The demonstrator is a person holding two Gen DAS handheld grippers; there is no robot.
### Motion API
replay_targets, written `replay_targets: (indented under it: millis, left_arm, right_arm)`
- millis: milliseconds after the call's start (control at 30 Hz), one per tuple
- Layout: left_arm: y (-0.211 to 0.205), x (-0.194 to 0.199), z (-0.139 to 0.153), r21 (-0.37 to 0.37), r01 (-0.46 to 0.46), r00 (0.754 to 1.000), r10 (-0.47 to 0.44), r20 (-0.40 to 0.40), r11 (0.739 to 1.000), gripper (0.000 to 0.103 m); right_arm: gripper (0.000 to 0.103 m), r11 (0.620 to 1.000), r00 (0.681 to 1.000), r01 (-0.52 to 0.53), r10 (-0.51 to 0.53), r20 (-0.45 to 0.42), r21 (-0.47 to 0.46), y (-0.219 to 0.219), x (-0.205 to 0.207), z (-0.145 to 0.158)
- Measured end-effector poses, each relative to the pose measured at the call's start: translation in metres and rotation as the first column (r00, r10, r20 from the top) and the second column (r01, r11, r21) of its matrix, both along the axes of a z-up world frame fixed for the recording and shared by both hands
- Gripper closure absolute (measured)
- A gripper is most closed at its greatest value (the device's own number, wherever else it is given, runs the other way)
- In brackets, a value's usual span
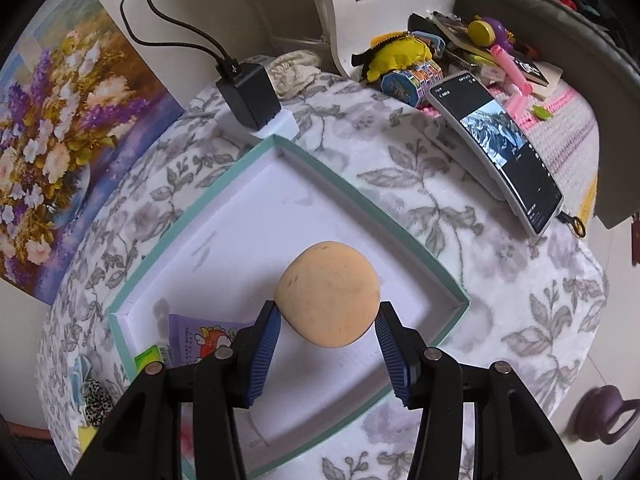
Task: Organize soft objects
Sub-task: 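Carry the toy and sponge into the tray and open both grippers, then withdraw both grippers from the tray back over the pile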
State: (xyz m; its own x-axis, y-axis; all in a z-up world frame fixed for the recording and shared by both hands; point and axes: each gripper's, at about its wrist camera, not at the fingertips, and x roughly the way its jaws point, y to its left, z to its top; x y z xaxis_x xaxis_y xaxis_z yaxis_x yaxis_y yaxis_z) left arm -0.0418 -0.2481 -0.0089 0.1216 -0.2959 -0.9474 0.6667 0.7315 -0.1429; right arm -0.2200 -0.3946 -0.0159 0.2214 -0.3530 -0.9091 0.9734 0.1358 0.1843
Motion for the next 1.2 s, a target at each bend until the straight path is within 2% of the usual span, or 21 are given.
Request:
replay_targets:
  millis: [67,100,167,267,333,367,400,633,933,1200]
  left_arm:
    - [0.001,0.000,0.002,-0.003,-0.002,1.000,0.002,0.007,1.000,0.026]
    - [0.001,0.000,0.002,-0.002,-0.004,1.000,0.004,0.009,1.000,0.022]
    - [0.003,0.001,0.002,-0.002,-0.010,1.000,0.010,0.011,1.000,0.022]
    - [0.006,0.006,0.001,0.002,-0.028,0.999,0.028,0.015,1.000,0.022]
    - [0.008,0.010,0.001,0.008,-0.045,0.999,0.045,0.018,0.999,0.020]
    - [0.010,0.013,0.000,0.011,-0.056,0.998,0.056,0.021,0.998,0.013]
    - [0.011,0.014,-0.001,0.015,-0.064,0.998,0.064,0.023,0.998,0.010]
    - [0.025,0.034,-0.010,0.063,-0.154,0.986,0.149,0.074,0.986,0.010]
    - [0.043,0.052,-0.024,0.130,-0.232,0.972,0.224,0.074,0.964,0.010]
    - [0.061,0.063,-0.027,0.181,-0.286,0.958,0.277,0.071,0.941,0.010]
  right_arm:
    - [0.046,1.000,1.000,0.001,-0.001,0.008,0.002,0.000,-0.001,0.000]
    - [0.039,1.000,1.000,0.002,-0.002,0.009,0.003,0.000,-0.001,0.000]
    - [0.029,1.000,1.000,0.004,-0.004,0.004,0.003,0.000,-0.001,-0.001]
    - [0.026,1.000,1.000,-0.006,0.006,-0.005,0.012,0.000,0.000,-0.005]
    - [0.012,1.000,1.000,-0.012,0.012,-0.013,0.017,0.000,0.001,-0.008]
    - [0.003,1.000,1.000,-0.015,0.015,-0.021,0.016,0.000,0.002,-0.010]
    - [0.000,1.000,0.999,-0.017,0.017,-0.028,0.015,0.000,0.002,-0.011]
    - [0.000,0.998,0.995,-0.053,0.056,-0.080,0.030,0.001,0.009,-0.020]
    - [0.000,0.995,0.989,-0.094,0.098,-0.106,0.043,0.005,0.017,-0.023]
    - [0.000,0.986,0.976,-0.165,0.165,-0.141,0.014,0.018,0.032,-0.014]
